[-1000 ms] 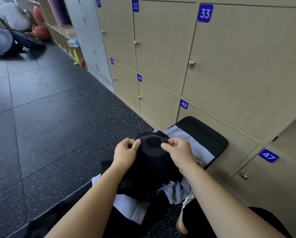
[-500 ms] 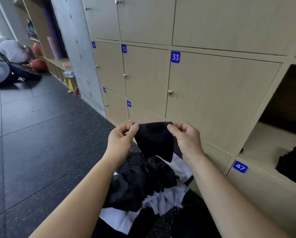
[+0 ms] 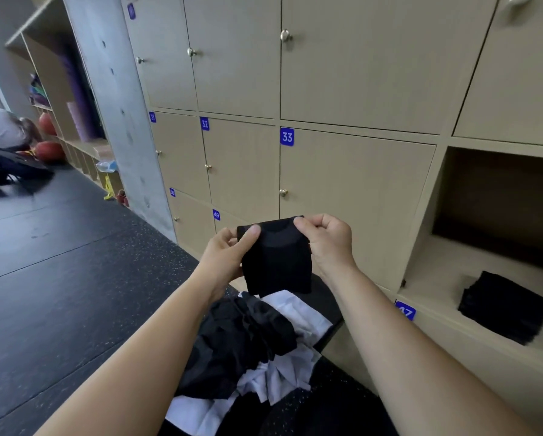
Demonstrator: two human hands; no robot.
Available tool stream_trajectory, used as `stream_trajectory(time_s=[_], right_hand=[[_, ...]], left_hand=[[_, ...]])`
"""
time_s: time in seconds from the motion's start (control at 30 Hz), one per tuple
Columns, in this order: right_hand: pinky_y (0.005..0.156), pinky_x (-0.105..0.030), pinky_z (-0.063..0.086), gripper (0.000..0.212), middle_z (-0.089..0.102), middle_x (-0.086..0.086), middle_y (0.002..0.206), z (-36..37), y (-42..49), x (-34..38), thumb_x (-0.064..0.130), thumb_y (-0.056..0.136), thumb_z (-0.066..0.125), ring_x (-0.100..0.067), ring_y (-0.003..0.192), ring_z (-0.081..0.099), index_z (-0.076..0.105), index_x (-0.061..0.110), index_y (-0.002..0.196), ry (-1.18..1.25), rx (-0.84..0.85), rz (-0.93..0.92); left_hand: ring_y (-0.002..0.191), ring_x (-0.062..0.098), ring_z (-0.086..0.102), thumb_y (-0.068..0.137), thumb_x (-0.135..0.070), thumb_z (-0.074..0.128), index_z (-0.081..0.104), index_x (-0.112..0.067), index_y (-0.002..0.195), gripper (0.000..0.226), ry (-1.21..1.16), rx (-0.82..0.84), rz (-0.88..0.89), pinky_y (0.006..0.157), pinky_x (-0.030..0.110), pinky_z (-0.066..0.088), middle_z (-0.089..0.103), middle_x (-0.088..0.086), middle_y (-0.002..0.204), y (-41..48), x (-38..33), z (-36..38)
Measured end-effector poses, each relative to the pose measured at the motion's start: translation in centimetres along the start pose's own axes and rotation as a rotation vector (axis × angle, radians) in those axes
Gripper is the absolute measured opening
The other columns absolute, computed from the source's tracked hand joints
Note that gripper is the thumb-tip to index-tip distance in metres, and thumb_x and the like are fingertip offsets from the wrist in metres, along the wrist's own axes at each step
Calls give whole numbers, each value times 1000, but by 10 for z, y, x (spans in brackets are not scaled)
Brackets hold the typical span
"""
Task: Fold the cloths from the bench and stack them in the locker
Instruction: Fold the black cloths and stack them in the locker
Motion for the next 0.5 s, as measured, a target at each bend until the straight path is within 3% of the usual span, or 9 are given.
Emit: stream_trajectory(time_s=[0.07, 0.13, 0.3, 0.4, 0.5], right_hand=[[68, -32, 53, 12, 64, -5, 70, -4, 1, -1, 13, 82, 73, -18, 68, 61, 64, 8, 76, -7, -40, -5], [68, -30, 52, 13, 63, -3, 69, -8, 1, 0, 13, 82, 73, -17, 68, 60, 63, 10, 75, 3, -73, -7], [68, -31, 50, 14, 62, -3, 68, -18, 2, 5, 11, 82, 71, -16, 66, 58, 61, 11, 73, 66, -183, -19], [67, -30, 49, 11, 62, -2, 69, -27, 6, 10, 11, 82, 69, -13, 65, 57, 61, 9, 75, -42, -181, -101], [64, -24, 46, 11, 61, 0, 69, -36, 10, 11, 9, 82, 68, -10, 63, 55, 60, 9, 74, -100, -168, -149]], left_hand=[[90, 20, 70, 95, -24, 63, 60, -4, 113, 27, 17, 17, 14, 70, 30, 57, 72, 15, 108, -3, 0, 6], [90, 18, 70, 97, -26, 59, 66, -10, 108, 21, 42, 59, 27, 71, 28, 56, 73, 11, 104, -5, 1, 13], [97, 19, 72, 93, -33, 64, 71, -10, 105, 27, 152, 158, -12, 88, 34, 56, 76, 5, 100, -8, 8, 24], [92, 24, 71, 95, -27, 63, 69, -2, 95, 25, 138, 94, 23, 85, 39, 58, 74, 10, 94, -4, 10, 24], [77, 26, 62, 88, -31, 71, 56, -6, 76, 32, 199, 26, 76, 80, 46, 56, 59, 14, 79, 0, 9, 24]])
Point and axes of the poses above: each hand's wrist, its own y-axis towards the middle knuckle, its own z-axis out of the palm, x = y × z, the point moved 5 cm from there along y, towards the middle knuckle
